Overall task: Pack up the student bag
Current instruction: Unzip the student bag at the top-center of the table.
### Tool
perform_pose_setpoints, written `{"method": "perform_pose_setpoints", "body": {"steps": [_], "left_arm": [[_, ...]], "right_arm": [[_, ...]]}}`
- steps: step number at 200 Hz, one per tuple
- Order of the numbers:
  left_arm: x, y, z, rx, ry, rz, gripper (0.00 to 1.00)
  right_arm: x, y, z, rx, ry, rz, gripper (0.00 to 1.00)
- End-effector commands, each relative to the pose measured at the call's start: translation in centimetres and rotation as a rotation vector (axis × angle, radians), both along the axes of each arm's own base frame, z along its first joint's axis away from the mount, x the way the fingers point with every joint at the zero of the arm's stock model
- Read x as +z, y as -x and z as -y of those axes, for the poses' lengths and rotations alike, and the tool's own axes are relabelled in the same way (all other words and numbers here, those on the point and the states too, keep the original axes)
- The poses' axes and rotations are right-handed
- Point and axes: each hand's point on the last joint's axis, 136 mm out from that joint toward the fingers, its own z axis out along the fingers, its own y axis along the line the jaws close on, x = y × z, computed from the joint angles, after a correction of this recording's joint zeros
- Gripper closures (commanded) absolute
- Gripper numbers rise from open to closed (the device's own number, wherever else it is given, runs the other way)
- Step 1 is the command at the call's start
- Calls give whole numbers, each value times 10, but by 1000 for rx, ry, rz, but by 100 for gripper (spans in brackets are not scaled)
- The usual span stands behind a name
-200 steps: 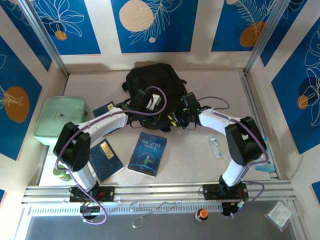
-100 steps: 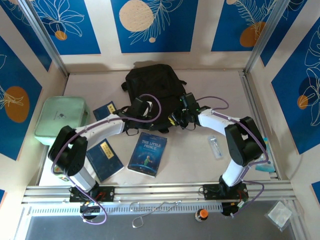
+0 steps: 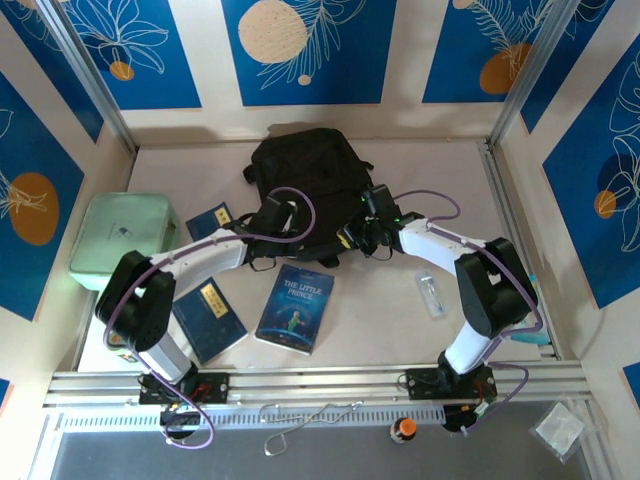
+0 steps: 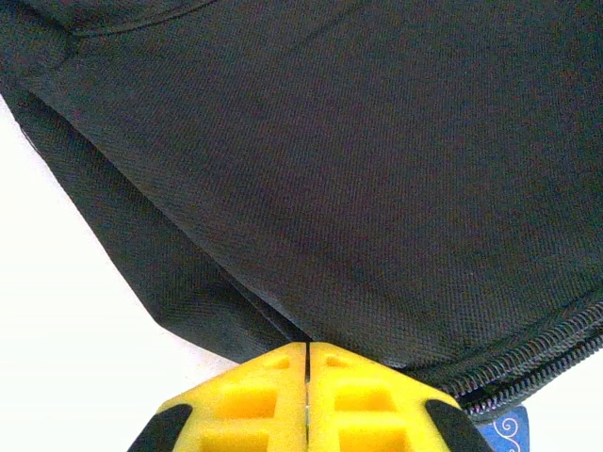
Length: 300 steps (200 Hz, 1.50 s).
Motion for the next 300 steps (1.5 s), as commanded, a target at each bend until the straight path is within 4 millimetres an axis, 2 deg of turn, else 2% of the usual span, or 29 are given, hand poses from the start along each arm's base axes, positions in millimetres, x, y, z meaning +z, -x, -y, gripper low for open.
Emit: {"method": "perform_pose_setpoints", "body": {"steps": [1, 38, 68, 97, 121, 149, 166, 193, 212, 237, 254, 268, 300], "left_arm": [[-23, 8, -46, 105, -118, -85, 100], [-5, 1, -33, 42, -77, -38, 100], [26, 4, 6, -127, 57, -13, 100], [43, 9, 27, -211, 101, 10, 100], [32, 10, 24, -203, 75, -5, 100], [3, 6, -4, -97, -73, -46, 100], [-10, 4, -16, -57, -138, -70, 100], [-25, 2, -18, -37, -187, -123, 100], [-29, -1, -20, -30, -208, -132, 100], [-22, -5, -19, -36, -211, -113, 100], [-11, -7, -4, -87, -147, -94, 100], [2, -6, 17, -155, -56, -75, 100], [38, -10, 56, -248, 46, -4, 100]], "right_arm": [[-1, -5, 28, -61, 94, 25, 97], [-7, -4, 32, -68, 110, 16, 98], [-12, -4, 28, -49, 102, 7, 97], [-15, -4, 28, -52, 97, 2, 95], [-16, -6, 36, -66, 113, 7, 95], [-17, -11, 49, -76, 134, 19, 96], [-14, -14, 50, -66, 134, 31, 97], [-8, -18, 47, -52, 125, 47, 97], [-7, -19, 49, -57, 129, 52, 97], [-6, -20, 54, -63, 135, 54, 97], [-6, -21, 58, -65, 136, 58, 97], [-3, -21, 56, -54, 115, 66, 91], [8, -11, 47, -62, 29, 36, 57]]}}
